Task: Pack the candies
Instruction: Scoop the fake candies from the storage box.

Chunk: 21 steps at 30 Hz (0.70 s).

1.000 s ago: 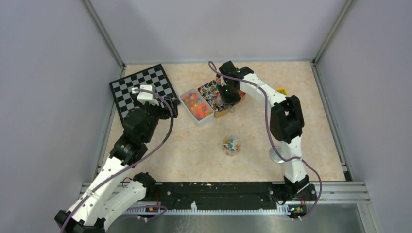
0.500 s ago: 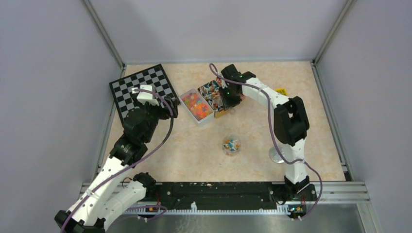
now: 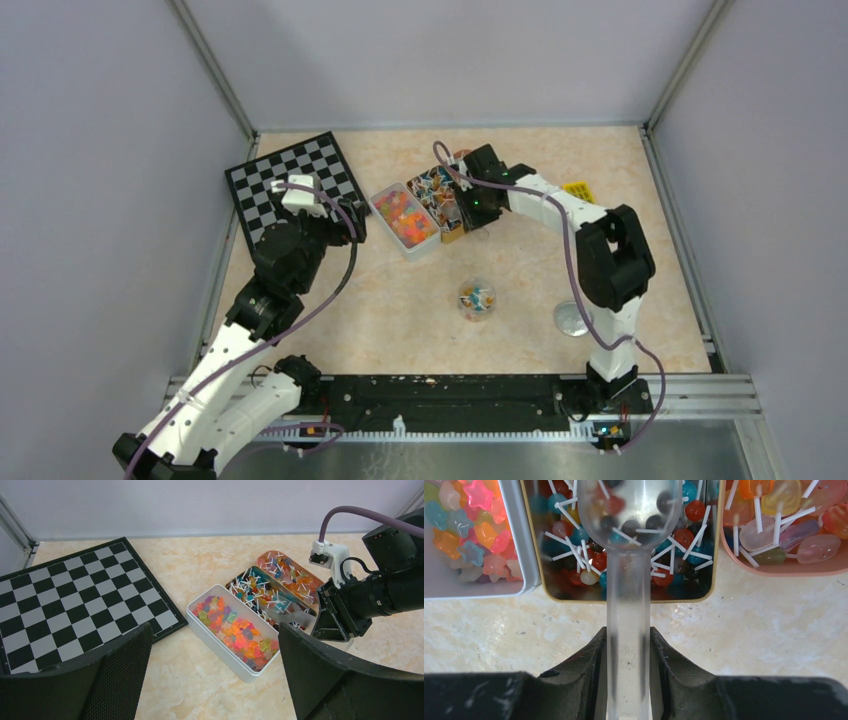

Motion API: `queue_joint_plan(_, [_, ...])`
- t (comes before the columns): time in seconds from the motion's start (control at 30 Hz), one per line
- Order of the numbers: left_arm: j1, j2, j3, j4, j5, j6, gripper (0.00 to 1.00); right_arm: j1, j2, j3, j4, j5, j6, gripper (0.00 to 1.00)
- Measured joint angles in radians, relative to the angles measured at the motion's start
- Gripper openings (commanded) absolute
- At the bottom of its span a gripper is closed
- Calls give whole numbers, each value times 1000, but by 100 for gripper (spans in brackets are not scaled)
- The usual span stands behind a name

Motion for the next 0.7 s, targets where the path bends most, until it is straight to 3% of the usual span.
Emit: queue_joint_plan(0.7, [0, 0, 0, 0, 0, 0, 99, 0, -230, -374, 354, 0, -126, 0])
